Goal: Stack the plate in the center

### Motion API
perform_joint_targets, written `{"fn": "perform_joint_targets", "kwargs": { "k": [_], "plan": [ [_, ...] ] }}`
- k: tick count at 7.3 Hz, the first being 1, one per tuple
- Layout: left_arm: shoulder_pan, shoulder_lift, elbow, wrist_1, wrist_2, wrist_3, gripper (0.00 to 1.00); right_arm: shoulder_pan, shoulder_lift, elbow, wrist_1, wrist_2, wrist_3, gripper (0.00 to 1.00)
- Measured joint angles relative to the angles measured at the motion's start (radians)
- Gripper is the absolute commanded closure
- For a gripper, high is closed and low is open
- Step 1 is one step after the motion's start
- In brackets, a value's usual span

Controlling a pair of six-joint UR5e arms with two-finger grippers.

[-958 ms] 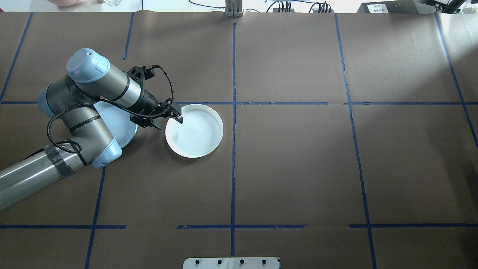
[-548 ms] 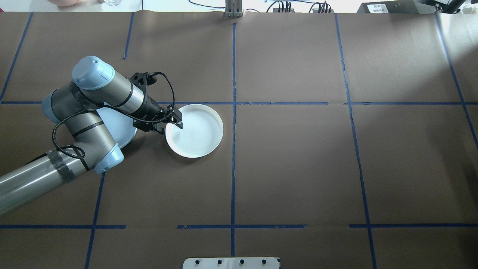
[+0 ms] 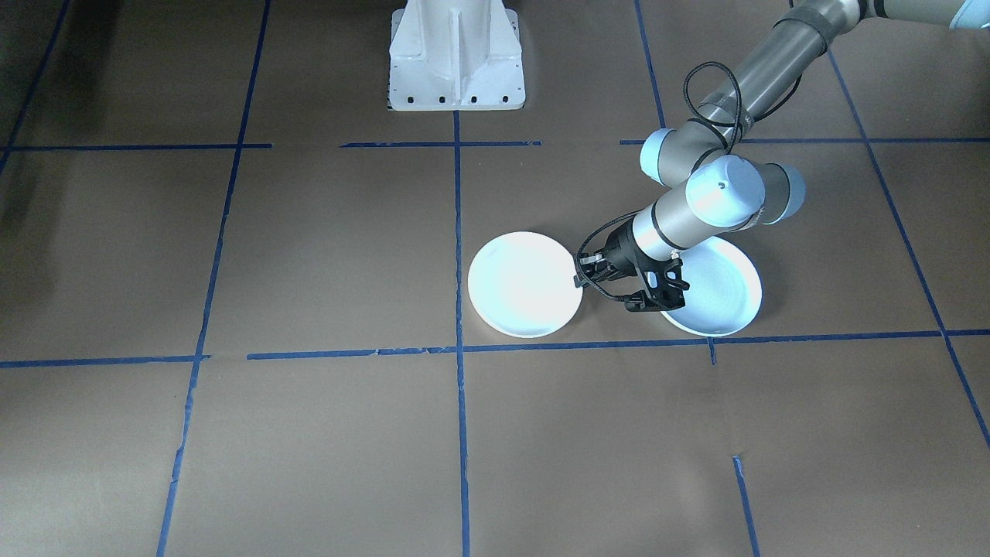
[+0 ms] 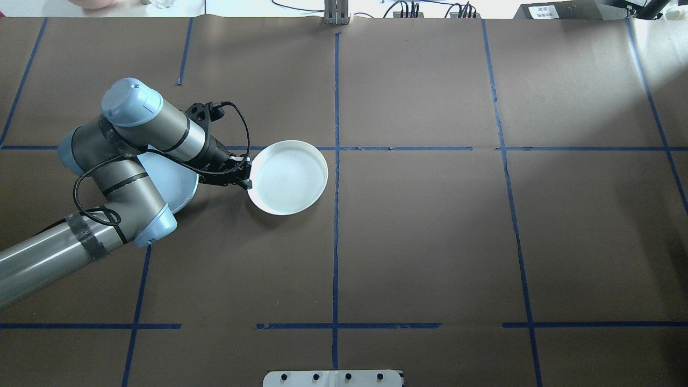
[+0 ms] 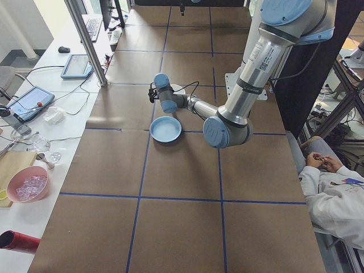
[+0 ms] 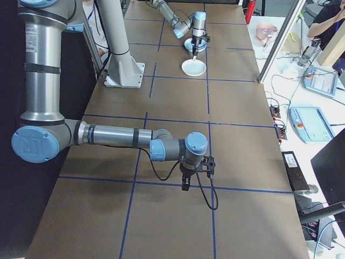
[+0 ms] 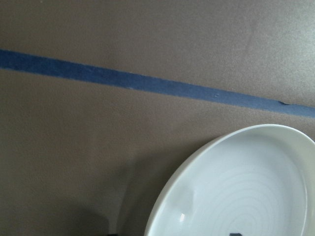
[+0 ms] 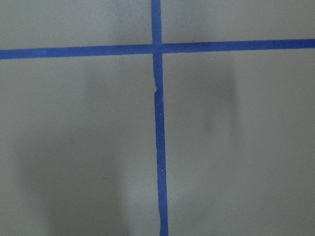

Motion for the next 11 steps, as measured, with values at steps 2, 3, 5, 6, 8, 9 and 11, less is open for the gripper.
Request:
{"fn": "perform_joint_targets", "kwargs": {
  "k": [2, 3, 5, 6, 8, 9, 11],
  "plan": [
    [-0.048, 0.003, -0.001, -0.003, -0.044, 0.009, 1.0, 0.0, 0.0, 0.0, 0.0, 0.0, 0.0, 0.0],
    [-0.09, 0.012, -0.003, -0.008, -0.08, 0.02, 1.0, 0.0, 0.0, 0.0, -0.001, 0.0, 0.0, 0.0],
    [-0.162, 0.07, -0.023, -0.011, -0.107, 0.081, 1.0, 0.0, 0.0, 0.0, 0.0, 0.0, 0.0, 0.0],
    [-0.187, 0.147, -0.068, -0.012, -0.109, 0.142, 1.0, 0.0, 0.0, 0.0, -0.001, 0.0, 0.0, 0.0],
    [-0.221, 0.304, -0.167, -0.003, -0.108, 0.263, 1.0, 0.0, 0.0, 0.0, -0.001, 0.0, 0.0, 0.0],
    [-0.236, 0.364, -0.199, 0.001, -0.106, 0.311, 1.0, 0.0, 0.0, 0.0, -0.001, 0.0, 0.0, 0.0],
    [-0.283, 0.438, -0.234, 0.026, -0.102, 0.386, 1.0, 0.0, 0.0, 0.0, 0.0, 0.0, 0.0, 0.0]
  ]
}}
